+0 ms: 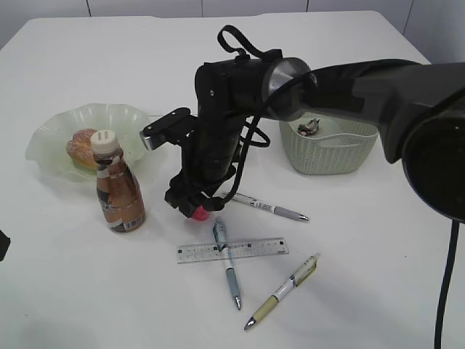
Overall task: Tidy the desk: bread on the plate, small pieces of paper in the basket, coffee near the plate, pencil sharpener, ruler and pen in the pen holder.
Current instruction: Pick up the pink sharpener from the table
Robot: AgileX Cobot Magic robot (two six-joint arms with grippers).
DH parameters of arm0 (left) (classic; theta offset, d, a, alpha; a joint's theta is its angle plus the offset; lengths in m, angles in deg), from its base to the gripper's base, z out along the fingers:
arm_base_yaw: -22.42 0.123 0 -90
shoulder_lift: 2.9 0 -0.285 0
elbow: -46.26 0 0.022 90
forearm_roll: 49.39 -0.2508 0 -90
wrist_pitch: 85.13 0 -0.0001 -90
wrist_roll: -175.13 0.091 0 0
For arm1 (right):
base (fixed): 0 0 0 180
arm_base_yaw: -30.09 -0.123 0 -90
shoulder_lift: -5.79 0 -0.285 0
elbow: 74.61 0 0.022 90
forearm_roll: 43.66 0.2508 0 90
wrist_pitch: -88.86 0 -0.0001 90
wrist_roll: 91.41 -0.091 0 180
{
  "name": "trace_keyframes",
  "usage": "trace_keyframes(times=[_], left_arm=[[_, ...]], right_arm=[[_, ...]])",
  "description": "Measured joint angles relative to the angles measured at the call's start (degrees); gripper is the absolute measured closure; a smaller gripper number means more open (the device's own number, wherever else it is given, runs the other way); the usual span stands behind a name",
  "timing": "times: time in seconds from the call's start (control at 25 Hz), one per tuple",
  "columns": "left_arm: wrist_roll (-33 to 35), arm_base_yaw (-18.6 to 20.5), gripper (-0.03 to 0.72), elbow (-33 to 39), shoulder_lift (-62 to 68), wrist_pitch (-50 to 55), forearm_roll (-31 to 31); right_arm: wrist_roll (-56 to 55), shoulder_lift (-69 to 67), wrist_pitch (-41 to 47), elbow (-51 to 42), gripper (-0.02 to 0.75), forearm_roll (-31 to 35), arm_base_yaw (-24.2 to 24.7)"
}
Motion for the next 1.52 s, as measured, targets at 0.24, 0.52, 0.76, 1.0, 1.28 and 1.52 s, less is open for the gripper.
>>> trace_keyframes(times=[0.24, 0.52, 0.76, 1.0, 1.28, 1.52], left_arm=[[0.1, 0.0, 0.318, 0.0, 0.0, 0.1, 0.0], [0.3, 0.0, 0.318, 0.0, 0.0, 0.2, 0.0], [0.6, 0.0, 0.318, 0.0, 0.0, 0.2, 0.0], [0.7, 0.0, 0.318, 0.0, 0.0, 0.2, 0.0], [0.7, 0.0, 0.318, 0.0, 0.0, 0.2, 0.0], [0.7, 0.0, 0.318, 0.0, 0.0, 0.2, 0.0]], right_arm=[[0.0, -0.1, -0.9, 0.0, 0.3, -0.3, 0.0], [0.0, -0.1, -0.9, 0.0, 0.377, -0.4, 0.0], [0.0, -0.4, -0.8, 0.0, 0.393, -0.4, 0.0], [-0.8, -0.8, -0.6, 0.1, 0.462, -0.4, 0.0], [-0.9, -0.8, -0.6, 0.1, 0.531, -0.4, 0.0], [-0.9, -0.8, 1.5, 0.1, 0.532, 1.4, 0.0]])
